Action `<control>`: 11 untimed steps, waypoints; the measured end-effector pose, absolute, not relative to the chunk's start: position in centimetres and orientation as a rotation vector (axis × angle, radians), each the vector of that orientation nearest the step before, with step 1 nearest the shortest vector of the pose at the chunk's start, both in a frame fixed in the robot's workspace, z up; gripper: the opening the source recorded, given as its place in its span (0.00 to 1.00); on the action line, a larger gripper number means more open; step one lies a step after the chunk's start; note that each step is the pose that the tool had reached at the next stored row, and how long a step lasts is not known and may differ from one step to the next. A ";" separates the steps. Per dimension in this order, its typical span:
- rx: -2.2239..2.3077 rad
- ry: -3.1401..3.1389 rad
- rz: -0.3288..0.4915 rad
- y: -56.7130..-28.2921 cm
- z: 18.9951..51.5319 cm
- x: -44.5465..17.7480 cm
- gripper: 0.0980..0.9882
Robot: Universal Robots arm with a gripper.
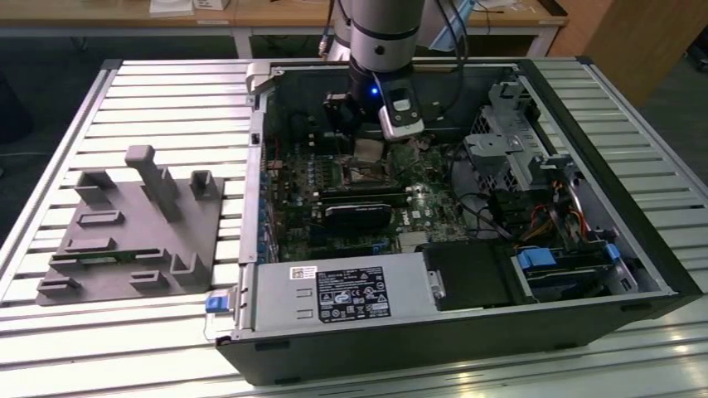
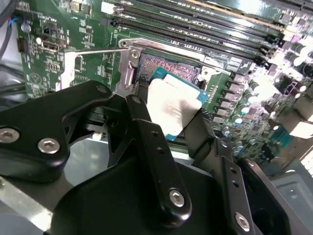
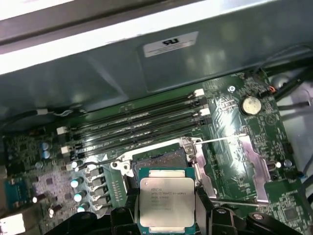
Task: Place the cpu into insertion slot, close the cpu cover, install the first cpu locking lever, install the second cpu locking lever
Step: 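Place the cpu into insertion slot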
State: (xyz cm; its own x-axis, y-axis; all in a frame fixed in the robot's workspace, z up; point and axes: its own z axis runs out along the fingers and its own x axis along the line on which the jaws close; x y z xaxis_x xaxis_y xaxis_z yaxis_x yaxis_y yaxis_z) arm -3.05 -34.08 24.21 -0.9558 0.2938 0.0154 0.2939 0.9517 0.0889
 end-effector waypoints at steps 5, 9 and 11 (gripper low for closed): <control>-0.554 -3.090 -0.142 -34.1 24.2 -3.1 0.50; -0.615 -3.080 -0.142 -34.1 24.1 -3.1 0.50; -0.642 -3.075 -0.142 -34.1 24.1 -3.1 0.50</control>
State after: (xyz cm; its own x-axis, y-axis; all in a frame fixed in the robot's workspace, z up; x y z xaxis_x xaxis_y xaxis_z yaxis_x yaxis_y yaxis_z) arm -3.06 -34.08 24.09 -0.9166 0.3994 0.0154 0.3991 0.9126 0.0889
